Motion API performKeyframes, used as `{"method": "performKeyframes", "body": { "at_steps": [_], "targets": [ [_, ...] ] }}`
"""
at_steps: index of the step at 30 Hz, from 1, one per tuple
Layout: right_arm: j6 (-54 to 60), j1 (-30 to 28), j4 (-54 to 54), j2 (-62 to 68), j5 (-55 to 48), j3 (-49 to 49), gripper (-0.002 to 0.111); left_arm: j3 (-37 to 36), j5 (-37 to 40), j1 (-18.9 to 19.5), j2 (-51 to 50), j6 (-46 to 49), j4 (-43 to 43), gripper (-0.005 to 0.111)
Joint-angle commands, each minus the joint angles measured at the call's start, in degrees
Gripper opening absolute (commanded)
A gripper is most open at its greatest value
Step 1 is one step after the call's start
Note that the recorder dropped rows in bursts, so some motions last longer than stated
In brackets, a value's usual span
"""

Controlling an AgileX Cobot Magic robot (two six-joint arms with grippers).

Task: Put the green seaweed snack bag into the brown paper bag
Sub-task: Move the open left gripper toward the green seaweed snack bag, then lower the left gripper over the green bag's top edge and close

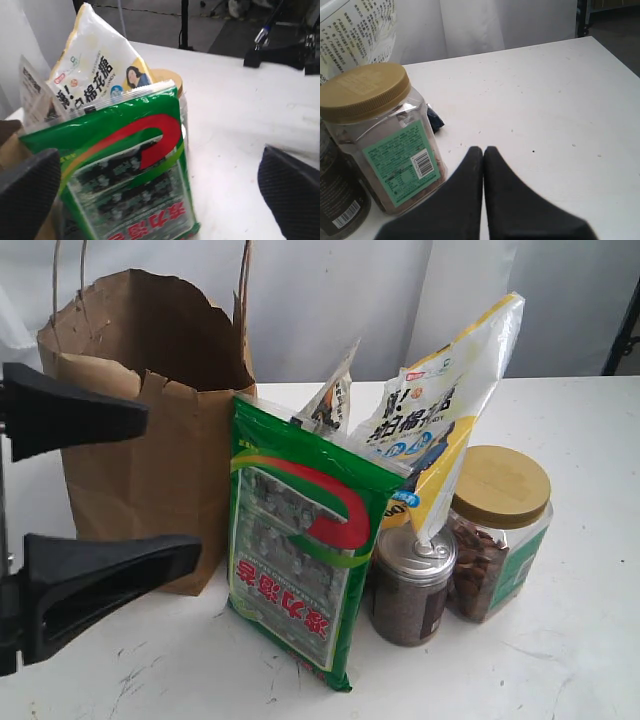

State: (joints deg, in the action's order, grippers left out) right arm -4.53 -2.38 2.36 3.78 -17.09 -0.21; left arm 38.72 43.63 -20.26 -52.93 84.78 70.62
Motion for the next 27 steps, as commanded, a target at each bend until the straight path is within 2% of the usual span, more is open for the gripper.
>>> {"method": "performKeyframes", "body": {
  "at_steps": [1,4,8,12,17,19,23,27],
  "targets": [
    [-0.1,0.1,0.0,-0.3,0.3,0.2,0.0,3.4,-1.2,0.1,2.3,-1.3,-12.5,0.105],
    [-0.1,0.1,0.0,-0.3,0.3,0.2,0.0,6.0,-1.6,0.1,2.1,-1.2,-16.0,0.103],
    [-0.1,0.1,0.0,-0.3,0.3,0.2,0.0,11.0,1.8,0.1,-0.7,-1.2,-23.9,0.098],
    [-0.1,0.1,0.0,-0.3,0.3,0.2,0.0,16.9,6.6,0.1,-6.9,-1.2,-29.4,0.092],
    [-0.1,0.1,0.0,-0.3,0.3,0.2,0.0,24.0,11.9,-0.2,-15.4,-1.2,-32.4,0.092],
    [-0.1,0.1,0.0,-0.3,0.3,0.2,0.0,26.2,12.1,-1.7,-17.6,-1.2,-35.6,0.092],
    [-0.1,0.1,0.0,-0.3,0.3,0.2,0.0,30.2,9.4,-7.0,-19.8,-0.6,-45.4,0.092],
    [-0.1,0.1,0.0,-0.3,0.3,0.2,0.0,33.0,8.3,-10.8,-21.8,1.2,-49.9,0.092]
  ]
}}
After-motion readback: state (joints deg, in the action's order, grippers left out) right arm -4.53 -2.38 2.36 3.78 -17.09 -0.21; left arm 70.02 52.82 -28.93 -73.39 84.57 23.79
